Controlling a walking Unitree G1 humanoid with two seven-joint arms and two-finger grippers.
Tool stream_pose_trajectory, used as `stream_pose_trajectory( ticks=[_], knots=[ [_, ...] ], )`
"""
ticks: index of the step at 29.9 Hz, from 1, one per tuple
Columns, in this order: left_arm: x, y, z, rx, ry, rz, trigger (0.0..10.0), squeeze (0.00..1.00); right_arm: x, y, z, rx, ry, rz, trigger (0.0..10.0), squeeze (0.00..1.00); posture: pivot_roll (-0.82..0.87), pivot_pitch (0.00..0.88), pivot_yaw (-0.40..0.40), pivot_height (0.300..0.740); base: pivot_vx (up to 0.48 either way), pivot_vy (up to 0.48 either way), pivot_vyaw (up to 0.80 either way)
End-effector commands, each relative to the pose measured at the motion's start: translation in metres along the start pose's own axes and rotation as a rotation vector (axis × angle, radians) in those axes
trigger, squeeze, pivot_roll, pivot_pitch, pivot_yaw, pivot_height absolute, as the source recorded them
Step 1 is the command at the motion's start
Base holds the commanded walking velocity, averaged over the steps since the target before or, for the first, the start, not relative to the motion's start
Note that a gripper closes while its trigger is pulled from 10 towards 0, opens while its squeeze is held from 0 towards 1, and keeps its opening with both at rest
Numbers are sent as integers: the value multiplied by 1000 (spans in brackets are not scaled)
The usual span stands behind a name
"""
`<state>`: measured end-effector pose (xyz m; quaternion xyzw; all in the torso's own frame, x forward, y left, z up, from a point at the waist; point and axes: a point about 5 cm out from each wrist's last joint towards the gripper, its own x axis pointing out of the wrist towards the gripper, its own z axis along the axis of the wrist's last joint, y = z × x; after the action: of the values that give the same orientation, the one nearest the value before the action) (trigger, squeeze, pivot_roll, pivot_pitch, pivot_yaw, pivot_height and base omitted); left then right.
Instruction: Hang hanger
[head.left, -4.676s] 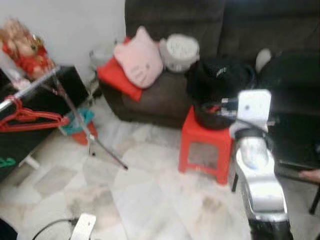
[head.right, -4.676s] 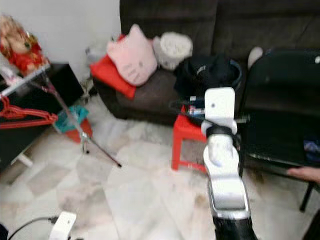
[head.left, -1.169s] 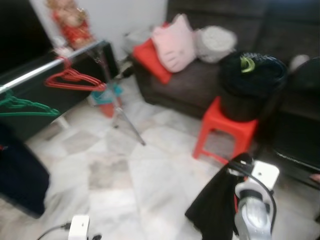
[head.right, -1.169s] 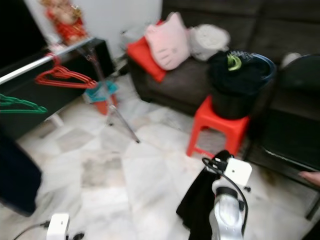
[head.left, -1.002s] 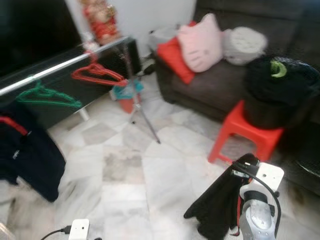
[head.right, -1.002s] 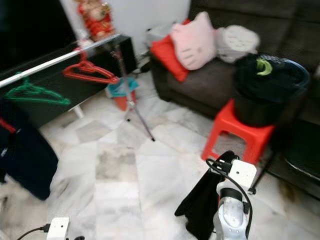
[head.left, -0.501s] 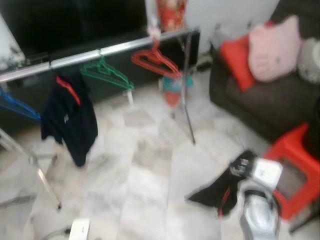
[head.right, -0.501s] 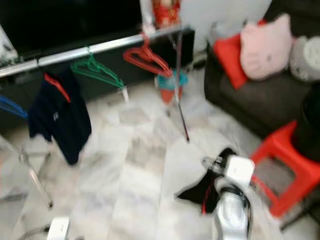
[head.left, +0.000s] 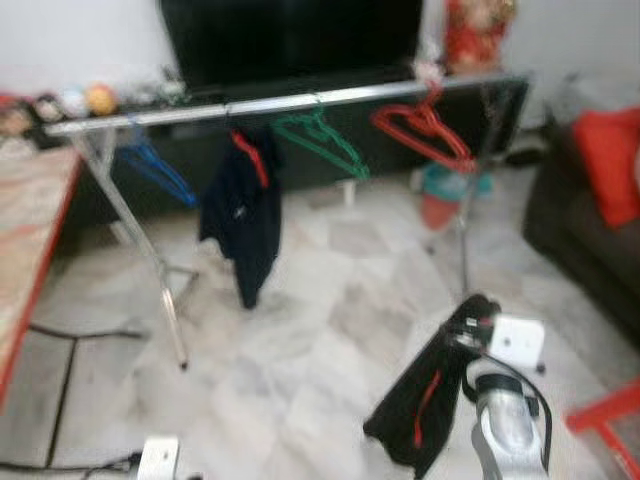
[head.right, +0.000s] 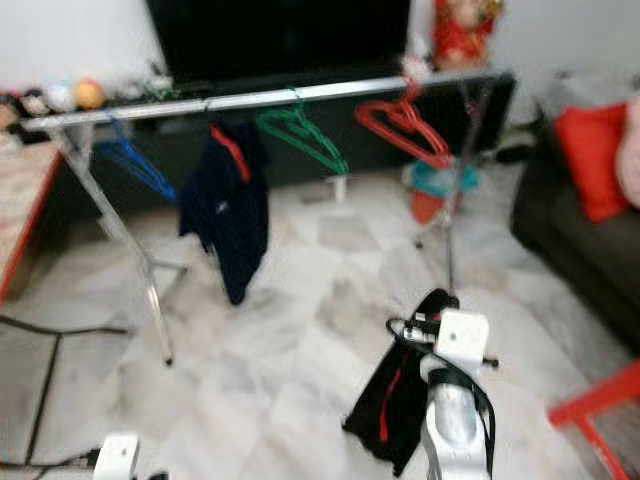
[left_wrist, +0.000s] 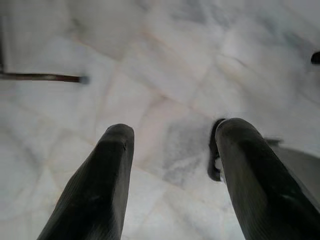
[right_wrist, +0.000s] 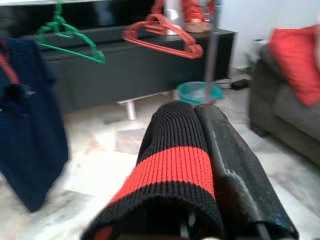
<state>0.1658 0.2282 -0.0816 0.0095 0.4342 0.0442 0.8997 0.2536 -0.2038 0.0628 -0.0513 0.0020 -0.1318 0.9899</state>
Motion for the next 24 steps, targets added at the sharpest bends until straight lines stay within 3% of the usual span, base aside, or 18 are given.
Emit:
stream_pose_trajectory(
  ticks=[1, 8, 24],
  knots=[
    [-1, 5, -2, -2, 13, 14, 10000, 0, 6, 0, 9, 20, -30, -9, 10000, 0, -28, 0, 57, 740, 0, 0, 0],
    [0, 4, 2, 15, 5, 5, 10000, 0, 10, 0, 12, 35, -32, -16, 10000, 0, -16, 0, 56, 740, 0, 0, 0],
    [1, 4, 6, 43, 0, -4, 10000, 0, 14, 2, 17, 11, -46, -5, 10000, 0, -19, 0, 61, 740, 0, -326, 0]
  ],
)
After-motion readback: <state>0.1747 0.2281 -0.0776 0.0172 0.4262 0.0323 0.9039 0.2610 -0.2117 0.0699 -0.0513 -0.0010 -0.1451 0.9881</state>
